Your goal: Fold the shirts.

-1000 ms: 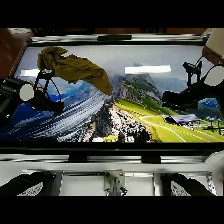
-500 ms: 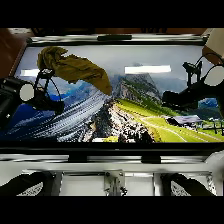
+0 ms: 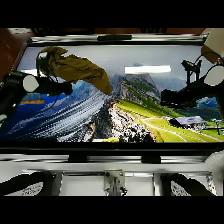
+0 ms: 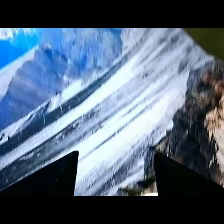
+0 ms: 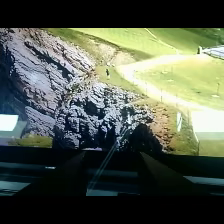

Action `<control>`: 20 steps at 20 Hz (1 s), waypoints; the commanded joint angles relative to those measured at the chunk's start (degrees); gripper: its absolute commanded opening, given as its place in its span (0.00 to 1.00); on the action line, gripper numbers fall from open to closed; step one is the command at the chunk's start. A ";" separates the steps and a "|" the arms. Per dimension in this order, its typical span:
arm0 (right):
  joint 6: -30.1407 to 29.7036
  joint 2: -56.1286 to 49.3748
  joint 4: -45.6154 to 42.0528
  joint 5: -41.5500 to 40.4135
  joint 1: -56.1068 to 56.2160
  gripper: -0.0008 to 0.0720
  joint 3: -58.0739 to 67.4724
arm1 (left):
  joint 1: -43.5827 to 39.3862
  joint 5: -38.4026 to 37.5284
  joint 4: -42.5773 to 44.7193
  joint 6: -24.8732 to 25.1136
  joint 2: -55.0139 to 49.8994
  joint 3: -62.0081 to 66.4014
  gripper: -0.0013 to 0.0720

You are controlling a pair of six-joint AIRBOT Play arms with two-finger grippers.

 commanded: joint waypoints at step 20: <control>-1.09 -0.02 3.30 -5.33 0.07 0.59 -0.02 | 14.12 16.98 -14.01 3.93 -47.43 36.20 0.83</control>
